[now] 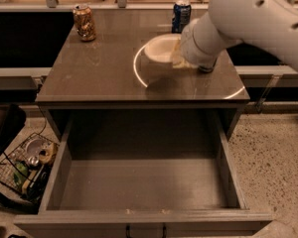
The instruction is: Move paper bowl near orange can
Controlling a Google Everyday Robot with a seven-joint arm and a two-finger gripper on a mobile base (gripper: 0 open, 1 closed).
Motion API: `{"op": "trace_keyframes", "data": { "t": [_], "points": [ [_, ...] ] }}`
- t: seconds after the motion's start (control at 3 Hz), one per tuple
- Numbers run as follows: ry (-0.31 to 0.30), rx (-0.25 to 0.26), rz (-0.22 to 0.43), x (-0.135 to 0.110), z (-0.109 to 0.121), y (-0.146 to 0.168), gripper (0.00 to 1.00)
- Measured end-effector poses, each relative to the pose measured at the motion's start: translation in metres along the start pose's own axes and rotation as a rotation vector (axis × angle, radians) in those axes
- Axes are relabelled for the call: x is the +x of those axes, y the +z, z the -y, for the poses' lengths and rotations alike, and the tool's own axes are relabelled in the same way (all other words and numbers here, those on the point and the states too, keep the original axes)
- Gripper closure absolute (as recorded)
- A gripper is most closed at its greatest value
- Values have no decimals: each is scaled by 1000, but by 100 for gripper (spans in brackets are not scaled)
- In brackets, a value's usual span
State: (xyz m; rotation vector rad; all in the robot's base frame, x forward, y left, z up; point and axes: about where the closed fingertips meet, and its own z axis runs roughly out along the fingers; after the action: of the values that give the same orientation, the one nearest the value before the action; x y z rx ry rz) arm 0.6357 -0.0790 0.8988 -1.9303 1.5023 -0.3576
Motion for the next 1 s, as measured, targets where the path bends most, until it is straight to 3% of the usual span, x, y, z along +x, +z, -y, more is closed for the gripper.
{"op": "trace_keyframes", "data": {
  "t": [0.33, 0.67, 1.0],
  "points": [
    [-92, 0, 13, 5, 49, 14, 100],
    [-168, -18, 77, 1, 82, 57, 100],
    [-196, -9, 169, -12, 112, 103, 100]
  ]
}}
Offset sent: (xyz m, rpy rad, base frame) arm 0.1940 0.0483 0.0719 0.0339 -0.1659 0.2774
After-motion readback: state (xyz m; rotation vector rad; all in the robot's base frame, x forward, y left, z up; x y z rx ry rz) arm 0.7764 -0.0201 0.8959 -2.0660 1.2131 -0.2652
